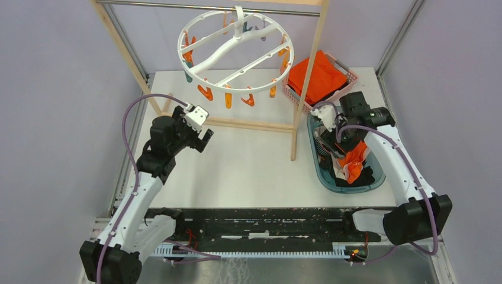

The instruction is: Remove the underwear clipped to the hanger

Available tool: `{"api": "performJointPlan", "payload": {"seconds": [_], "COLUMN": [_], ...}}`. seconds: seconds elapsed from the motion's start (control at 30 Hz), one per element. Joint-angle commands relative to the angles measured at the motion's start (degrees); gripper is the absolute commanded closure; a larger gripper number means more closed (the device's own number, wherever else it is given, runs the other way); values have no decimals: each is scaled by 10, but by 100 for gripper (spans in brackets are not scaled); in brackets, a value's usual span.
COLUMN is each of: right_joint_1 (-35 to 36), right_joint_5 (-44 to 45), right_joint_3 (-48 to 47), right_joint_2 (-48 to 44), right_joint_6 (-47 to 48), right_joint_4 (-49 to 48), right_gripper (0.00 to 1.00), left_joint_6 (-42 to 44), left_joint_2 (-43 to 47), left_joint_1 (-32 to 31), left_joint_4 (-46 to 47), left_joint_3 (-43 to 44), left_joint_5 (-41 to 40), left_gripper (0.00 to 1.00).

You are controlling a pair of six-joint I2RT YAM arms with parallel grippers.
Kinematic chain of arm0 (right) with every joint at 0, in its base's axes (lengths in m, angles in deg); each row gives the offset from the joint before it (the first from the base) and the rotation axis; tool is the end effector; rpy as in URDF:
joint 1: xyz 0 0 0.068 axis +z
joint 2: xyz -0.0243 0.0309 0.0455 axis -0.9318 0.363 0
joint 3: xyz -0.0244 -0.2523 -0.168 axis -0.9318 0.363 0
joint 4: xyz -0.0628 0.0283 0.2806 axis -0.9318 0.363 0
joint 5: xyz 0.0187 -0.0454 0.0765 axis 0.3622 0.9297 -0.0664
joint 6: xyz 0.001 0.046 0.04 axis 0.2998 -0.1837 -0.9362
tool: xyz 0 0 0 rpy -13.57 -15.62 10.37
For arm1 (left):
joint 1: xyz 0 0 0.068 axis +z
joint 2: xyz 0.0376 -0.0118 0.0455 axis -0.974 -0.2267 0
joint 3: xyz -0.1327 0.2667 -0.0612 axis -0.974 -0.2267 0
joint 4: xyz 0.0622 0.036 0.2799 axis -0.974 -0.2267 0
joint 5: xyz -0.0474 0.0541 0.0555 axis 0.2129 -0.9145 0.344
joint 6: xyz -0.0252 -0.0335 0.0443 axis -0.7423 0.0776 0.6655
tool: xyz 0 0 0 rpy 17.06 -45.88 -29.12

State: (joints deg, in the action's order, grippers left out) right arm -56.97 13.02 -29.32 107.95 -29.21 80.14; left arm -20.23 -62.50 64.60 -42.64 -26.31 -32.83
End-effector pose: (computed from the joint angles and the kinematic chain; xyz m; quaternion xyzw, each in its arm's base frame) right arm 0.2405 0.0558 0.3354 -0.3739 0.9130 0.0351 0.1596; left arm 0.2146 -0.0565 0.3260 0.3281 0.7551 -0.0168 0.5674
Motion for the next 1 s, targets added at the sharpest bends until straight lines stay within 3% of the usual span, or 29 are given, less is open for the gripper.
{"api": "performJointPlan", "payload": {"seconds": [0.0, 0.27, 0.43, 0.7, 0.97], "right_joint_1": [-32, -97, -94, -7, 29], "right_joint_5": [133, 163, 108, 93, 133], "right_joint_3": [-30, -37, -16, 52, 70], "right_joint_2": [21, 146, 197, 241, 266], "right_joint_6": [-47, -33, -26, -36, -29], "right_joint_4": [-86, -156, -165, -182, -191], "right_gripper": [33, 36, 39, 38, 26], "left_joint_6": [23, 27, 28, -3, -8], "left_joint_2": [9, 16, 12, -19, -18], "left_joint_1": [2, 2, 2, 8, 14], "left_joint_4": [10, 15, 18, 15, 20], "left_joint_3": [1, -3, -6, 11, 9], "left_joint_5": [-5, 1, -4, -51, -58], "left_gripper": [0, 0, 0, 0, 0]}}
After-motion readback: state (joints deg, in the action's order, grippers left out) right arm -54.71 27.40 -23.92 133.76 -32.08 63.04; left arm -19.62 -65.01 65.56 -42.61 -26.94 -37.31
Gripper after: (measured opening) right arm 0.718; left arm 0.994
